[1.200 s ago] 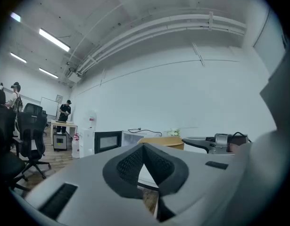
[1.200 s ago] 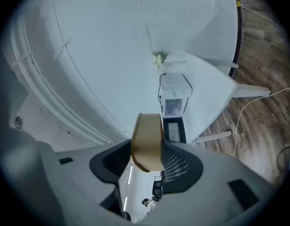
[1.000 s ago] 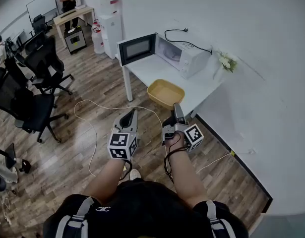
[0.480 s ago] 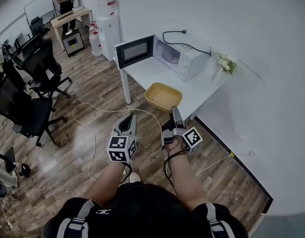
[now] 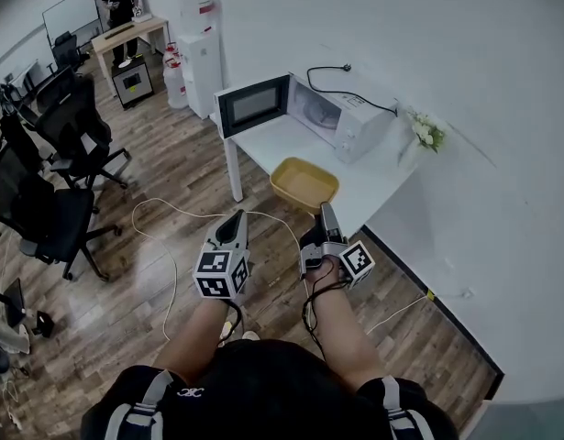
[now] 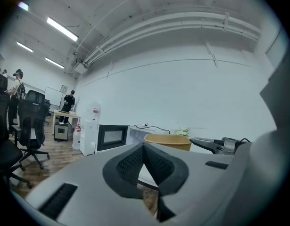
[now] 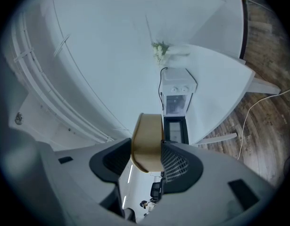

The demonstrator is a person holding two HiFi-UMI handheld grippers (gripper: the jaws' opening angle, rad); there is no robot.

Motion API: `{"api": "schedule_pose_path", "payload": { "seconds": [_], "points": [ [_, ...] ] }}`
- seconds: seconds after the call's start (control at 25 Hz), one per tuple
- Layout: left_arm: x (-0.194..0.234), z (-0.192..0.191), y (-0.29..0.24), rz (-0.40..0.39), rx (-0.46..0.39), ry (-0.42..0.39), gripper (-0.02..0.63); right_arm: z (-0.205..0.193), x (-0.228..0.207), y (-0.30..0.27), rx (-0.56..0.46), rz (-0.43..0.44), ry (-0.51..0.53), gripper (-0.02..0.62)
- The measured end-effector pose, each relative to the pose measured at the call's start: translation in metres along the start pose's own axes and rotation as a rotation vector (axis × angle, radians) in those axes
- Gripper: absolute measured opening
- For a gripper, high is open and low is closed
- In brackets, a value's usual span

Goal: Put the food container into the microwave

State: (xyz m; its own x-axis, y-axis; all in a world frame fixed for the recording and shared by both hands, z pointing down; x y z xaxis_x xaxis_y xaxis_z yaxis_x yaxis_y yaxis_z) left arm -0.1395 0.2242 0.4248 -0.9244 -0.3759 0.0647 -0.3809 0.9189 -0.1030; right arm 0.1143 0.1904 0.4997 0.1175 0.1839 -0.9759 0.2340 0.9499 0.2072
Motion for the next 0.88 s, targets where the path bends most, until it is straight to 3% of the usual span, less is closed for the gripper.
{"api": "schedule_pose_path", "payload": {
  "seconds": [0.44,0.88],
  "points": [
    [0.059,-0.001,-0.025,-0.043,-0.002,-0.025,0.002,-0.029,-0.013,-0.048,-0.042,0.016,0.007,0.204],
    [0.090,-0.010,-0.062,-0.046,0.012,-0.033,0.002,-0.021,-0.038,-0.087,-0.080,0.021,-0.003,0.204]
  ]
}}
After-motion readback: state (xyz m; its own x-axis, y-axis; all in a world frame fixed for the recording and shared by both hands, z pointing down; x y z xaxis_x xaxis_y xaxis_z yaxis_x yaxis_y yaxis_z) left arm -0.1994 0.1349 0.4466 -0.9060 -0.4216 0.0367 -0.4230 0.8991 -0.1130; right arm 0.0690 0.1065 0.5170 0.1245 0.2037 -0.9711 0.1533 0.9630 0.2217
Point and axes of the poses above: the fingertips, and each gripper's own axes: y backward along the fingers, x to its left, z out of its top, the point moved 9 cm from there along y, backward along the fingers, and after that the axes turned 5 degrees about -y, right-handed, at the moved point
